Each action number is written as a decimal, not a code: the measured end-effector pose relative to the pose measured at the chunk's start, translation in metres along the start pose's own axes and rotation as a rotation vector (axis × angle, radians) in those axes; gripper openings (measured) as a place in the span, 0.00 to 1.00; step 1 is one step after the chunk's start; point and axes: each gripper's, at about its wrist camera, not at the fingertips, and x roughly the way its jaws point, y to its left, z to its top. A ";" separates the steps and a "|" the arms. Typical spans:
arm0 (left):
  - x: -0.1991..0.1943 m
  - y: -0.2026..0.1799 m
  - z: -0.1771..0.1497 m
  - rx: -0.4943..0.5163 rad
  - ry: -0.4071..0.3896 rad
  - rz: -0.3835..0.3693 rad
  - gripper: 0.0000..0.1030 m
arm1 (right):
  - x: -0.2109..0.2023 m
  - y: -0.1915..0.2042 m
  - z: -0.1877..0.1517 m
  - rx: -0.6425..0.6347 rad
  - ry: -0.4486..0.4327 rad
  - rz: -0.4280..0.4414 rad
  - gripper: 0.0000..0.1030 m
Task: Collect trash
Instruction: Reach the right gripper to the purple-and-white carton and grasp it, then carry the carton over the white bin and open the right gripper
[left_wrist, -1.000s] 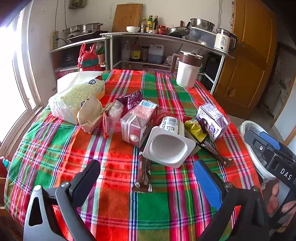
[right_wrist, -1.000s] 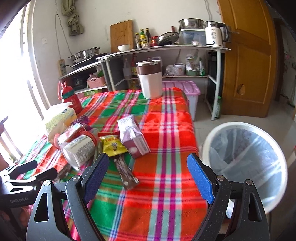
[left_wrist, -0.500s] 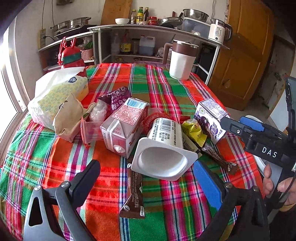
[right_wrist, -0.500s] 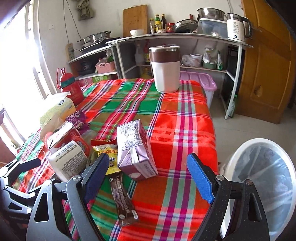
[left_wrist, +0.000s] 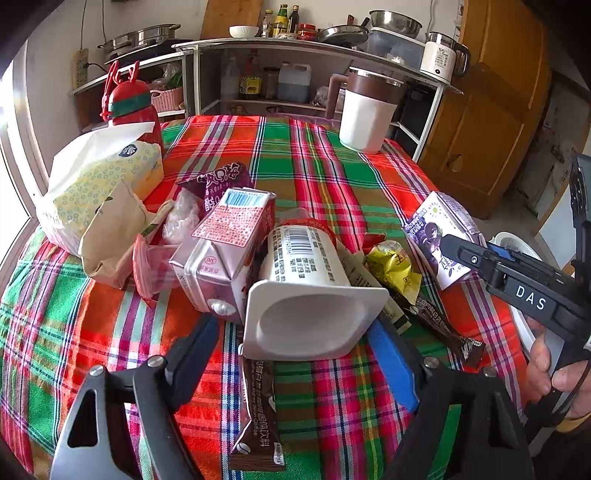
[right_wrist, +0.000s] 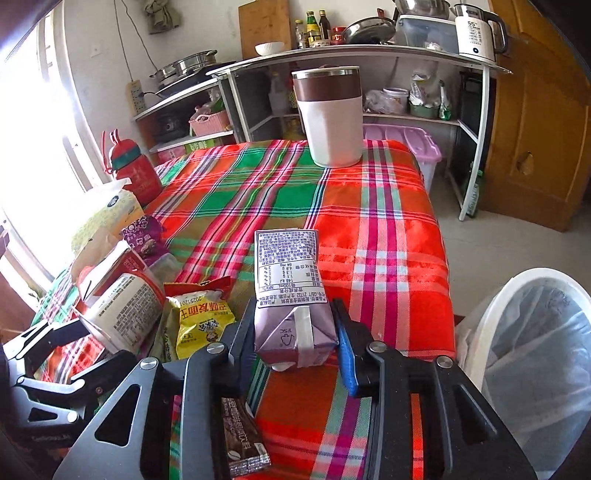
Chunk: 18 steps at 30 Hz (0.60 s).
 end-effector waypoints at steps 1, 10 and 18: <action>-0.001 -0.001 0.000 0.006 -0.007 0.005 0.80 | -0.001 0.000 0.000 0.002 -0.002 0.004 0.37; -0.001 0.002 0.000 -0.017 -0.008 -0.002 0.68 | -0.007 -0.006 -0.003 0.033 -0.024 0.008 0.37; -0.016 0.005 0.000 -0.031 -0.052 -0.008 0.67 | -0.018 -0.002 -0.006 0.022 -0.059 0.006 0.37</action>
